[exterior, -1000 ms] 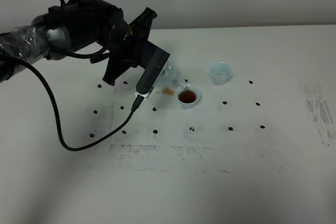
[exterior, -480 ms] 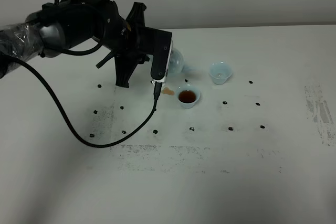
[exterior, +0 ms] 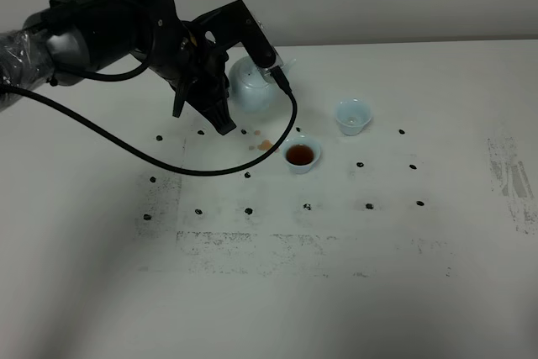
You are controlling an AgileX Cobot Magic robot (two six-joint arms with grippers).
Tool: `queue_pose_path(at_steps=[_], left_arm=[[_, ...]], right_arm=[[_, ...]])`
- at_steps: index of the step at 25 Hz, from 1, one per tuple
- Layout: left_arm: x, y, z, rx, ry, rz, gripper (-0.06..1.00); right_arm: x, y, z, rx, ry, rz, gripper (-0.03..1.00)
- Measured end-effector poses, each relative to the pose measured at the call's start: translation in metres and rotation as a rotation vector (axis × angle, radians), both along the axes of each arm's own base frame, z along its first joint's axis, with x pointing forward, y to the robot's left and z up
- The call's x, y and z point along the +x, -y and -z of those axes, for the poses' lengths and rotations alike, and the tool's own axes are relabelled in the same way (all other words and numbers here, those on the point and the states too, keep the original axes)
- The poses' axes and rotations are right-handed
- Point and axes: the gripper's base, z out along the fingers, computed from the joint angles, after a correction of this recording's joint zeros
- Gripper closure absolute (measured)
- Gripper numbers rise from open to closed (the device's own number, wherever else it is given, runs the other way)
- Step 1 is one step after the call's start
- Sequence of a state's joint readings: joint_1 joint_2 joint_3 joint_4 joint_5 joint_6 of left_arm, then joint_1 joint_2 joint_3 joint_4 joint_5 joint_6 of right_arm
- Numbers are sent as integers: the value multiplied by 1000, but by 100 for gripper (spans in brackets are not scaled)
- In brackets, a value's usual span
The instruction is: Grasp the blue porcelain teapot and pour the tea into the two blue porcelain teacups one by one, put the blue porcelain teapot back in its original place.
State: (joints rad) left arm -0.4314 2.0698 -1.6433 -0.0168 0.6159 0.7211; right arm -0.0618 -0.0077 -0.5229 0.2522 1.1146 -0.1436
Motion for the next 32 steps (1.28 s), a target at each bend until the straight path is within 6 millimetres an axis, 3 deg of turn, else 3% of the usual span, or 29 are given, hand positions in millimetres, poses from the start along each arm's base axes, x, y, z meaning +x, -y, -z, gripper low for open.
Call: queue_pose_path(at_steps=[10,15,22,32], left_arm=[[4,2,41,13,-106,-65,85],[6,3,52,20,-120,-66,85],[11,5,49,27,-54,4,85],[37,17,5,117,91,255,85]], right_arm=[[0,0,0,1,0,-1,73],[0,0,0,1,0,-1,73],[0,0,0,1,0,-1,73],[0,0,0,1,0,-1,73]])
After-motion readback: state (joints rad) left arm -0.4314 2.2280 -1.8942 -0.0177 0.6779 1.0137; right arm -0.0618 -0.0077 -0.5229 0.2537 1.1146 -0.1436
